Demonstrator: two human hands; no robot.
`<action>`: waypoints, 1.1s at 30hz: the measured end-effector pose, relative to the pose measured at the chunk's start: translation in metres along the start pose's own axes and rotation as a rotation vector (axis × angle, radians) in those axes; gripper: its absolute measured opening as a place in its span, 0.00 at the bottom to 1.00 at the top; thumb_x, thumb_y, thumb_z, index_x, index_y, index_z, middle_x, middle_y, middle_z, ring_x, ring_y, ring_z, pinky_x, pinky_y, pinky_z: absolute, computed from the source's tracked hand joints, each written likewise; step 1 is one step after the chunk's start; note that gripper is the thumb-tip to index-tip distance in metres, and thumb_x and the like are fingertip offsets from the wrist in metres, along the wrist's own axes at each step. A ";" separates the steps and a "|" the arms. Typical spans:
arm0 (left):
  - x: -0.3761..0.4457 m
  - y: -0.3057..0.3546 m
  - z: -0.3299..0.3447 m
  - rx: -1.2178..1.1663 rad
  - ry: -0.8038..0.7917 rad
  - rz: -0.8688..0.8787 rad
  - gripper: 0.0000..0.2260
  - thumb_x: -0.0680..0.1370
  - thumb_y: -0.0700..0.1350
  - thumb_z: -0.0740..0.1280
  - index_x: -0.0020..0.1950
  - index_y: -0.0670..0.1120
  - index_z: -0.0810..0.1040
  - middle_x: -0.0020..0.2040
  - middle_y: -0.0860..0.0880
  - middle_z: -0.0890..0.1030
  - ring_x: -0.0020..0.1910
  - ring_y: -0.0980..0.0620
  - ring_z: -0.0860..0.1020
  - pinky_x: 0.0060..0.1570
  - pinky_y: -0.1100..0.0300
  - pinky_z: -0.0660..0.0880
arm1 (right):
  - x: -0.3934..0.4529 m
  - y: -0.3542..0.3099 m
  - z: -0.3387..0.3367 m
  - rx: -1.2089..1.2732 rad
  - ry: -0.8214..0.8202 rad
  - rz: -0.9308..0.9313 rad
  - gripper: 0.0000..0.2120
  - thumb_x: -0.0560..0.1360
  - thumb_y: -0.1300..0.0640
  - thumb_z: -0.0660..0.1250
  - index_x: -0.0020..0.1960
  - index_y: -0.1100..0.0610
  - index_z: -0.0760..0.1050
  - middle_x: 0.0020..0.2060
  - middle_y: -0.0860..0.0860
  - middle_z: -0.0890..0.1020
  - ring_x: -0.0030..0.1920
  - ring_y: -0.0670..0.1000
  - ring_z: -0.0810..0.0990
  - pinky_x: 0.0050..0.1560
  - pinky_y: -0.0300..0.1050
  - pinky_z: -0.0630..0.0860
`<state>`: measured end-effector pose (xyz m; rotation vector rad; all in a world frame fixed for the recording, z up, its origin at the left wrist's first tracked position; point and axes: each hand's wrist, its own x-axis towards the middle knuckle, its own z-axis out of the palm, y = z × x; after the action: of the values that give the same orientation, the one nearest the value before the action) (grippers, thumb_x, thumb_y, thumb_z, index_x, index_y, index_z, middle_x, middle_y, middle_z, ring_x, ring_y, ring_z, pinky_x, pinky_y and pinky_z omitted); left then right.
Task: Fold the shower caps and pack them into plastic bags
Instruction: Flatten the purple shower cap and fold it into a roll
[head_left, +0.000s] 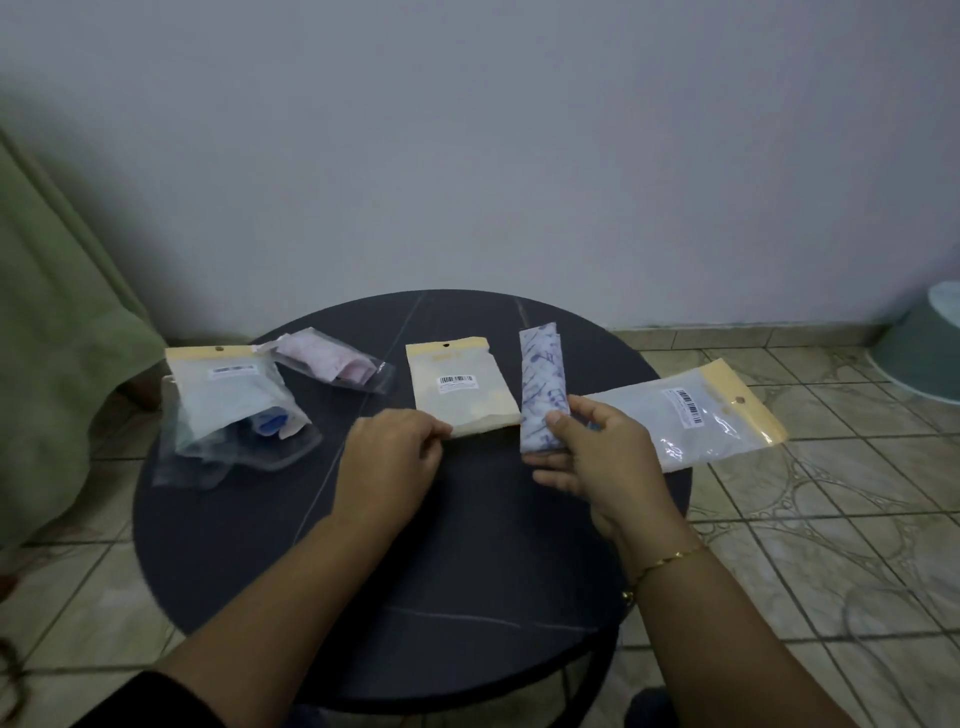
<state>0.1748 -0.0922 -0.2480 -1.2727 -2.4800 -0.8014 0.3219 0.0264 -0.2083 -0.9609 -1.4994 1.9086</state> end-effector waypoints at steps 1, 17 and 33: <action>-0.009 -0.004 -0.003 0.026 -0.018 0.023 0.08 0.71 0.39 0.71 0.46 0.51 0.84 0.44 0.54 0.84 0.47 0.51 0.80 0.49 0.55 0.71 | -0.003 0.001 0.001 -0.004 -0.016 0.006 0.19 0.78 0.60 0.63 0.68 0.58 0.67 0.42 0.53 0.80 0.40 0.55 0.84 0.38 0.47 0.82; -0.042 -0.010 -0.004 -0.004 -0.113 -0.054 0.08 0.74 0.51 0.69 0.44 0.47 0.82 0.57 0.50 0.73 0.53 0.51 0.74 0.51 0.57 0.71 | -0.053 -0.001 -0.008 -0.049 -0.223 0.125 0.19 0.77 0.62 0.64 0.67 0.57 0.68 0.47 0.62 0.81 0.32 0.56 0.83 0.30 0.46 0.81; -0.022 -0.006 0.011 0.144 -0.179 -0.086 0.16 0.79 0.55 0.60 0.65 0.56 0.75 0.72 0.50 0.65 0.69 0.48 0.64 0.61 0.52 0.64 | -0.053 -0.007 -0.011 -0.178 -0.317 0.169 0.08 0.76 0.63 0.64 0.54 0.55 0.75 0.40 0.61 0.82 0.27 0.55 0.80 0.26 0.45 0.79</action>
<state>0.1829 -0.1034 -0.2686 -1.2446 -2.6933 -0.5370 0.3626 -0.0056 -0.1922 -0.9178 -1.8467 2.1551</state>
